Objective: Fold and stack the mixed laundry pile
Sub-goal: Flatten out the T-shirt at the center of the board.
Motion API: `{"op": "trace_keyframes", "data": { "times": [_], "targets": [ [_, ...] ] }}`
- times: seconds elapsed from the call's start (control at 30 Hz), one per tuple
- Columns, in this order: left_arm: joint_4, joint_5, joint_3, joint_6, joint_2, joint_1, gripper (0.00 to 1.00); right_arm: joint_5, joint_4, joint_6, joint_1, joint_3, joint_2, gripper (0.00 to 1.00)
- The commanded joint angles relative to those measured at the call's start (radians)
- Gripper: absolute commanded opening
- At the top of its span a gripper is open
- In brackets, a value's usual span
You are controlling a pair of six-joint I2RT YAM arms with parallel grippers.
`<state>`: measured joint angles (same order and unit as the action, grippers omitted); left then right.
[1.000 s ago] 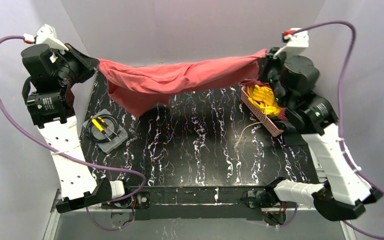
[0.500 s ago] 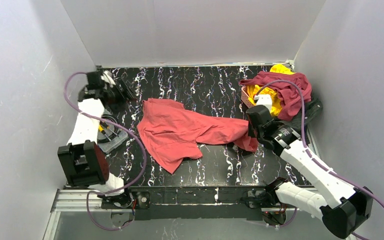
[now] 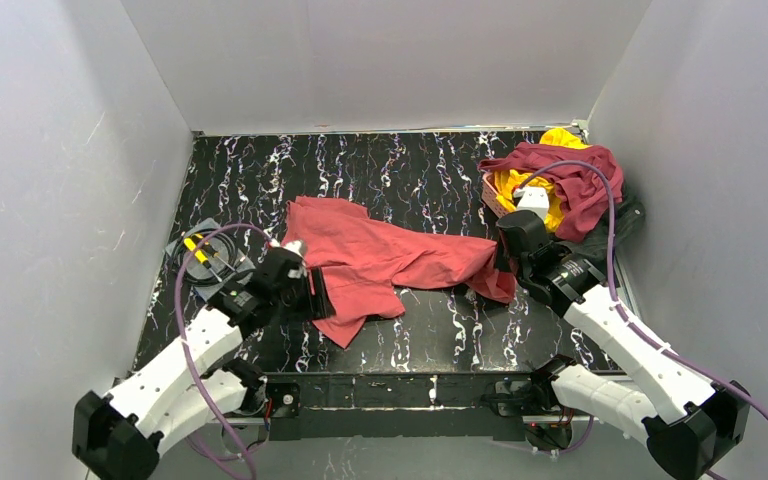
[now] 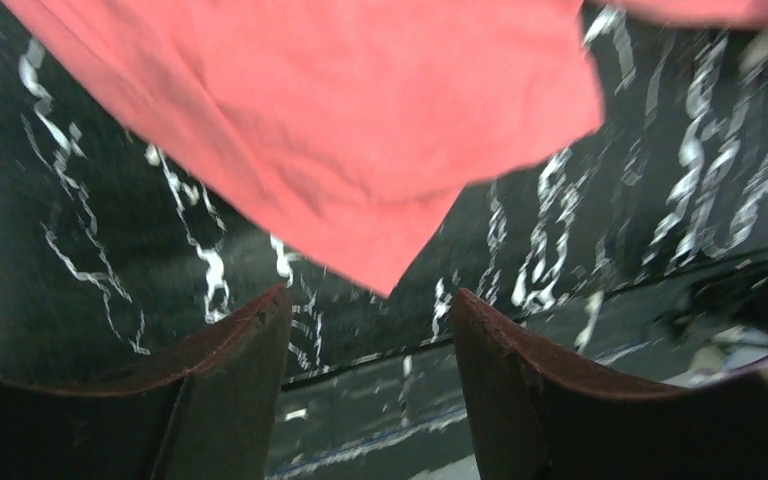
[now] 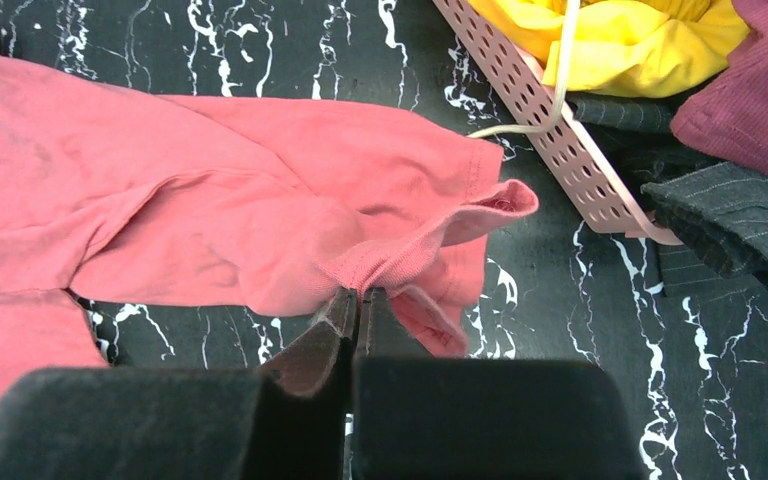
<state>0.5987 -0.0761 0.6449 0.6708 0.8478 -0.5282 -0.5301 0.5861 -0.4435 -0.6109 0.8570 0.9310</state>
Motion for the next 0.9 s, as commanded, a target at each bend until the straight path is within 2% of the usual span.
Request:
{"op": "trace_keyframes", "data": {
  "times": [0.0,0.13,0.23,0.47,0.57,0.7,0.87],
  "targets": [
    [0.082,0.178,0.001,0.088,0.032,-0.201,0.58,0.007,-0.064,-0.018,0.0,0.015,-0.02,0.01],
    [0.128,0.261,0.007,0.114,0.097,-0.321,0.64,0.011,-0.068,-0.019,0.0,0.013,-0.016,0.01],
    [0.099,0.278,0.005,0.131,0.165,-0.376,0.65,0.017,-0.073,-0.021,0.0,0.009,-0.017,0.01],
    [0.047,0.367,0.087,0.104,0.358,-0.497,0.57,0.021,-0.075,-0.019,0.0,0.01,-0.017,0.01],
    [0.037,0.393,0.11,0.086,0.41,-0.521,0.56,0.025,-0.076,-0.018,-0.001,0.008,-0.015,0.01],
    [-0.038,0.364,0.098,0.051,0.467,-0.53,0.56,0.025,-0.075,-0.017,0.0,0.005,-0.014,0.01],
    [-0.051,0.337,0.094,0.068,0.531,-0.53,0.52,0.024,-0.073,-0.016,-0.001,0.005,-0.014,0.01]
  ]
}}
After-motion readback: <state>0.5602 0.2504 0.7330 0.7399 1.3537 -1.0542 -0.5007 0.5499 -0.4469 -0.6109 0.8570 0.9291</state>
